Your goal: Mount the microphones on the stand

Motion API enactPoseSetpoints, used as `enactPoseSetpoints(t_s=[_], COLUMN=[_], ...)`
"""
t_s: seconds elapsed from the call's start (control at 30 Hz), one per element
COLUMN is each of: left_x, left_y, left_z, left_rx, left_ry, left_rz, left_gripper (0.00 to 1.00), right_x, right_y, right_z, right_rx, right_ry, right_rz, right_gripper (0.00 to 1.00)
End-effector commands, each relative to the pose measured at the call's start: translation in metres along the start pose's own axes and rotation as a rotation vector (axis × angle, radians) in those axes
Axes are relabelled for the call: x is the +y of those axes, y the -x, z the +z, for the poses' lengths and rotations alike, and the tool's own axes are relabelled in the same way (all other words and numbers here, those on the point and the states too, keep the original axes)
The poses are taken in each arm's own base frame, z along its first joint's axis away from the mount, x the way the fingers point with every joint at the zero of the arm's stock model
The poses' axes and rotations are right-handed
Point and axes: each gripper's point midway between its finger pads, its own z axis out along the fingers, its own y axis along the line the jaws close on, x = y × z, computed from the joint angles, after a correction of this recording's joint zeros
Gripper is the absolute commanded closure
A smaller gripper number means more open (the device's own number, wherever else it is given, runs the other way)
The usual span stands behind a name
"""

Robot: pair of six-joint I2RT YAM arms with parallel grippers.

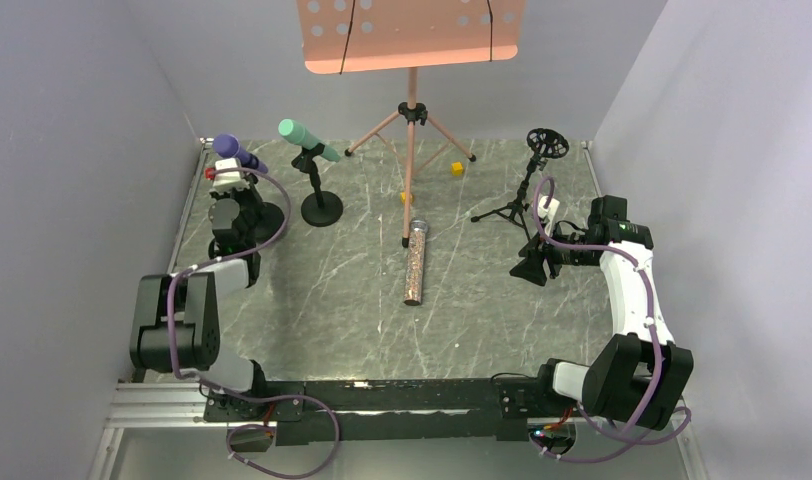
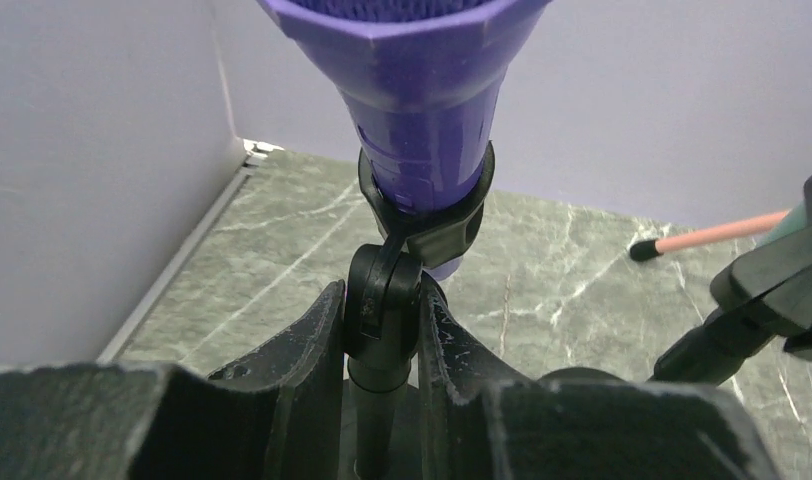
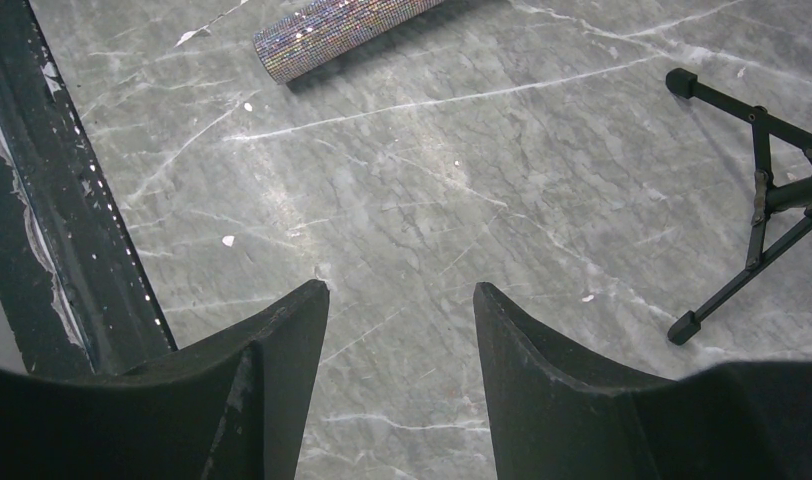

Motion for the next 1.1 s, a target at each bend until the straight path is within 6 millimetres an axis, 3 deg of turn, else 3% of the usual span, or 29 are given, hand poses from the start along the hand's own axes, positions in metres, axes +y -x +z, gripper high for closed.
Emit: enactPoseSetpoints(t_s=[0.0,0.27,0.37,0.53,0.7,0.83,0.9,1.0,1.07], left_x=[-0.019,-0.010,-0.006,0.007,0.013,-0.006,-0.020,-0.043,-0.056], left_y=[0.041,0.019,0.021,0.021,0.044,0.073,0.077,0.077,0.064], left_z=[0.017,0.002,-0.008,-0.039,-0.079,-0.110,-0.125,-0.148,-0.164], left_rx=[-0.153,-0.065,-0.045,0.033,0.064,0.095,0.131,0.187,0.263], left_ry=[-0.094,-0.056,-0.038,0.037,0.066,-0.059,-0.147,-0.301,-0.395], left_rz=[-0.047,-0.061,-0.075,-0.148,-0.237,-0.245,-0.224,-0.193,-0.175], left_gripper=[0.85,0.25,0.12,0.01,0.01,0.01,0.01,0.01,0.01], right_x=[-0.001,0.000,0.000,0.001,0.001,0.000,0.000,0.001,0.004], right_y=[0.010,0.011,0.012,0.012,0.014,0.017,0.021,0.028,0.037], right_z=[-0.003,-0.003,-0.003,-0.003,-0.003,-0.004,-0.006,-0.009,-0.011], right_rx=[-0.037,-0.037,-0.040,-0.042,-0.052,-0.060,-0.074,-0.110,-0.149], right_ry=[-0.009,-0.008,-0.007,-0.003,-0.006,-0.013,-0.019,-0.019,-0.003], right_rz=[-0.049,-0.050,-0.051,-0.051,-0.054,-0.057,-0.058,-0.049,-0.034], right_gripper=[0.39,0.39,0.39,0.39,0.39,0.39,0.38,0.37,0.37])
